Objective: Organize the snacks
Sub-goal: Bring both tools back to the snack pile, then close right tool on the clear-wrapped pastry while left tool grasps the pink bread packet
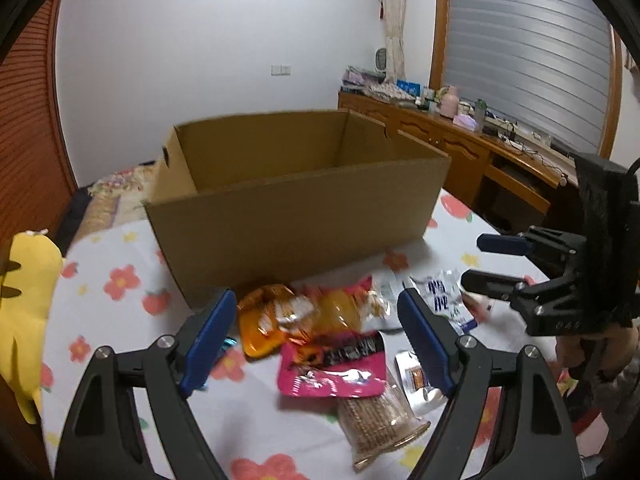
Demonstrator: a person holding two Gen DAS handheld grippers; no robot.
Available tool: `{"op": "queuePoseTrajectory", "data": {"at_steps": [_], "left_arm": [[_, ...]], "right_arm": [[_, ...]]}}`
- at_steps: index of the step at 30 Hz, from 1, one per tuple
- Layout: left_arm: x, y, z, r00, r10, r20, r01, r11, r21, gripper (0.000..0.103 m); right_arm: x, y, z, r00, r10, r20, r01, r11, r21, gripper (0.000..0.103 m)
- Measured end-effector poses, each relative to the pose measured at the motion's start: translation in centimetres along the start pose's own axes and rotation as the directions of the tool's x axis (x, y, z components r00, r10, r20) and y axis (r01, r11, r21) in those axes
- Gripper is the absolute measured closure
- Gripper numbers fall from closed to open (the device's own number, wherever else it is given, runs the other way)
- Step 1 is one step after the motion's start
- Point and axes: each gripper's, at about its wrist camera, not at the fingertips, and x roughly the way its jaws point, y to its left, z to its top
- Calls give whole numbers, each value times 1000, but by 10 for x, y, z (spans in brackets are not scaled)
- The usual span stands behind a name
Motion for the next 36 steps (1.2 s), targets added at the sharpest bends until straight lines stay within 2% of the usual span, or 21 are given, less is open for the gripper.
{"op": "queuePoseTrajectory", "data": {"at_steps": [5,17,19,21,23,26,30,36], "left_arm": [[15,-10,-7,999,-25,-38,25,1000,-1,22],[44,-15,-15,991,-13,-130,13,1000,-5,27],[45,-16,-16,990,-13,-138,13,1000,-1,27],[46,-18,-16,990,-4,-140,6,1000,13,27],[47,-19,-15,990,-1,-141,4,1000,19,28],[48,-20,-13,989,4,-145,-1,1000,23,37],[51,-21,-11,986,43,-159,-36,998,45,40],[66,-20,-6,974,93,-206,-81,994,67,40]], "right_arm": [[-5,-15,-16,1000,-12,-29,12,1000,11,33],[8,-46,-46,990,-43,-131,48,998,37,33],[13,-49,-47,987,-46,-153,53,998,39,45],[17,-53,-49,984,-41,-171,51,997,53,64],[20,-54,-49,983,-34,-182,44,998,51,69],[24,-54,-50,979,-49,-196,58,997,42,71],[27,-49,-52,976,-72,-206,75,997,7,72],[27,-45,-54,976,-95,-196,94,995,-14,72]]}}
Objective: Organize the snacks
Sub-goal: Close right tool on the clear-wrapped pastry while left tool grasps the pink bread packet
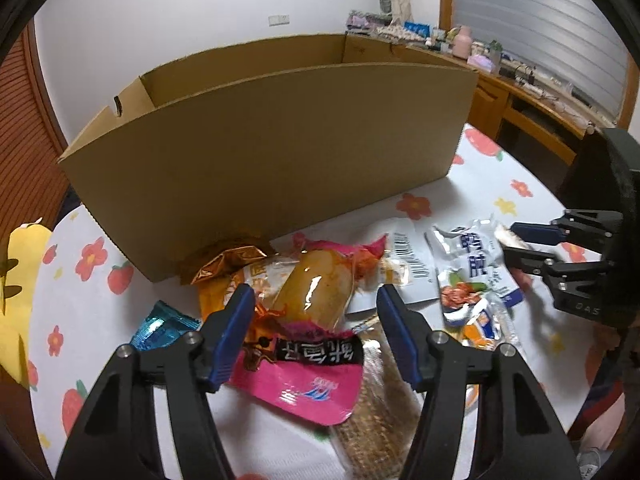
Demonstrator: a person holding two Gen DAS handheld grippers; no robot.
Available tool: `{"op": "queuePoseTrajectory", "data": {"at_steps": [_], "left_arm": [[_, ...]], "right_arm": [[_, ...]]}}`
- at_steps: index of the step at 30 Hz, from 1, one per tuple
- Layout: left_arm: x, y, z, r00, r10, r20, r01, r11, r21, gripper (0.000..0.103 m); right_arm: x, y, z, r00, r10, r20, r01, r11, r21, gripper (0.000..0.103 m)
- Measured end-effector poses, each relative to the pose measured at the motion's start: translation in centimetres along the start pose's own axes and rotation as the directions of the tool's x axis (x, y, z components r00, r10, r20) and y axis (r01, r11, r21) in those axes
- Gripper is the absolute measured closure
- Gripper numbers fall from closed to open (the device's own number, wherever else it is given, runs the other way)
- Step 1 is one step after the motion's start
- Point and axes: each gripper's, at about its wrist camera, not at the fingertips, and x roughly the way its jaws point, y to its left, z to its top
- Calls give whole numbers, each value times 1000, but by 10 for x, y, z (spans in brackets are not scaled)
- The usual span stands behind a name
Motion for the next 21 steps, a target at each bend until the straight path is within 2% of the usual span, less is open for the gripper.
{"op": "queuePoseTrajectory", "data": {"at_steps": [3,7,9,12,16,21], "left_arm": [[9,1,3,999,13,-31,-13,1000,2,40],[8,3,5,999,9,-33,-9,1000,5,42],[8,1,5,999,31,-32,-31,999,19,52],[6,1,2,999,30,-31,-28,999,45,57],[3,-2,-4,998,40,-37,-37,996,81,58],[4,3,-5,999,25,-44,-22,997,77,57]], "right_arm": [[0,-1,-1,1000,9,1,-9,1000,10,72],[0,-2,-1,1000,11,2,-11,1000,12,72],[0,-2,-1,1000,16,2,-16,1000,16,72],[0,-2,-1,1000,18,2,-18,1000,17,72],[0,-2,-1,1000,18,2,-18,1000,18,71],[0,-2,-1,1000,17,2,-17,1000,17,71]]}}
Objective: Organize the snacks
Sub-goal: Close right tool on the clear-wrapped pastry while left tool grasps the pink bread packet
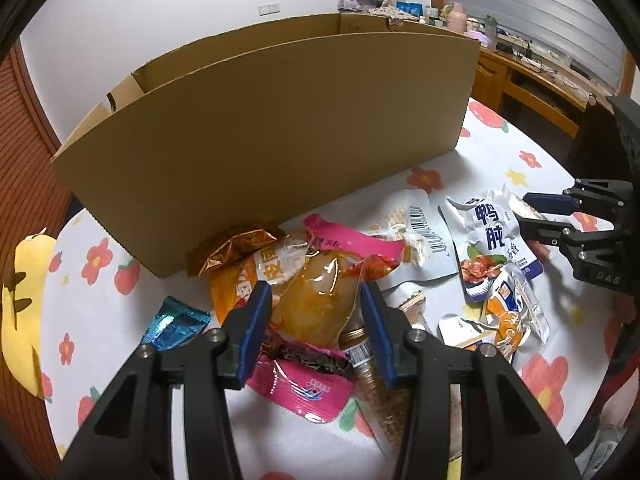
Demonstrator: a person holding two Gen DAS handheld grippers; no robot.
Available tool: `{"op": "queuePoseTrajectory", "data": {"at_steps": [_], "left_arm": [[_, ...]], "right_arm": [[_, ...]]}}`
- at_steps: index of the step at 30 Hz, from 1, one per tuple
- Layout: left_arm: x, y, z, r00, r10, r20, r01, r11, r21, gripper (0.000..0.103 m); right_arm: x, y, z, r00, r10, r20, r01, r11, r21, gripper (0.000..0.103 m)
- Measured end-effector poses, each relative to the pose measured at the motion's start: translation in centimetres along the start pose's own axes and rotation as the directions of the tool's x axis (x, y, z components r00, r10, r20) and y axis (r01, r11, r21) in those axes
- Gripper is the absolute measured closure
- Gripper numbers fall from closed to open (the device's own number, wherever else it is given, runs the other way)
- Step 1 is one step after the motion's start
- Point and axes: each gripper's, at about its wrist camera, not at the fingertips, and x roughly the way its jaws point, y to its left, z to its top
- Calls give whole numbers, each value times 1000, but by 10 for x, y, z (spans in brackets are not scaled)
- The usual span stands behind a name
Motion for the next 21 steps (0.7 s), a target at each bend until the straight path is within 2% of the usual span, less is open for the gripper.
{"op": "queuePoseTrajectory", "data": {"at_steps": [5,9,16,19,21], "left_arm": [[3,-2,0,1000,2,1,-2,1000,22,57],[0,-5,-4,1000,16,18,-17,999,39,61],[-18,3,-13,997,-20,69,23,999,-34,62],[-27,6,-17,995,-26,97,32,998,-60,62],[-33,8,-20,993,-34,114,42,996,-77,62]], "right_arm": [[0,0,0,1000,0,0,0,1000,0,71],[0,0,0,1000,0,0,0,1000,0,71],[0,0,0,1000,2,1,-2,1000,2,71],[-1,1,-1,1000,5,6,-5,1000,1,81],[-1,2,-1,1000,1,10,-1,1000,-1,83]]}}
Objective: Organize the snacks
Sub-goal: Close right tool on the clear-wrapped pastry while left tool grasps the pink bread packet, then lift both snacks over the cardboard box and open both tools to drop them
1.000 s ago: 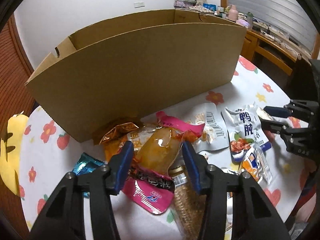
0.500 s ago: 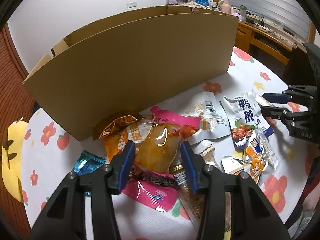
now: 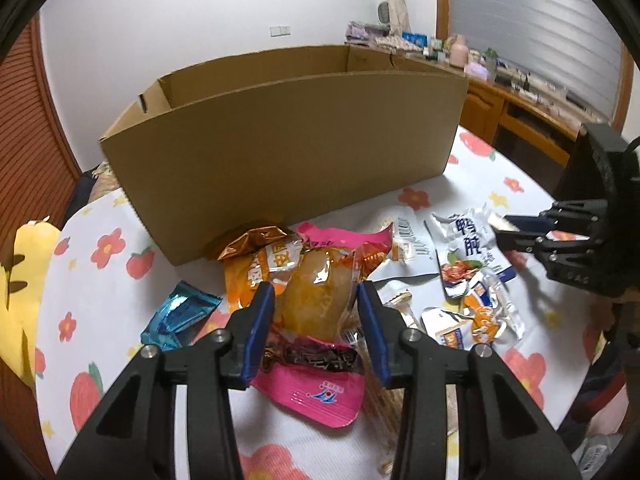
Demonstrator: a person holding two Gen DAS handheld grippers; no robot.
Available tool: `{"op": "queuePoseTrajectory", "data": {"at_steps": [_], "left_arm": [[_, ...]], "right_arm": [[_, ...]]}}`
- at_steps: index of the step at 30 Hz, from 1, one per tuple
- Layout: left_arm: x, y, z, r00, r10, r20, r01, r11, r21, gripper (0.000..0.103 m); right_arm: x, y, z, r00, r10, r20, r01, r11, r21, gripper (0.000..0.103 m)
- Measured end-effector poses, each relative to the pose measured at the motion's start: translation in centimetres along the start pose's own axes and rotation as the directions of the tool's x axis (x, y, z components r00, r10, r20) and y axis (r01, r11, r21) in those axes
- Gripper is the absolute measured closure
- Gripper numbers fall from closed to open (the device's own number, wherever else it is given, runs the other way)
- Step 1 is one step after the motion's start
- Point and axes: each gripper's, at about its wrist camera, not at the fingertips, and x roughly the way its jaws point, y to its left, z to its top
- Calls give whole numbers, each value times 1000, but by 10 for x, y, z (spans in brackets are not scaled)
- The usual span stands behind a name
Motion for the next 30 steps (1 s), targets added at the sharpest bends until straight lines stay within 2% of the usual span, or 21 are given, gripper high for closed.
{"op": "queuePoseTrajectory", "data": {"at_steps": [8,14,30], "left_arm": [[-21,7,-5,997,-18,81,25,996,-82,62],[-33,10,0,993,-6,116,17,995,-98,62],[-76,12,28,974,30,226,-13,997,-75,62]], "right_arm": [[-8,0,-2,999,4,46,-5,1000,6,84],[-12,-6,-3,997,16,74,-18,999,30,84],[-22,-9,-4,993,-9,119,3,999,45,84]]}}
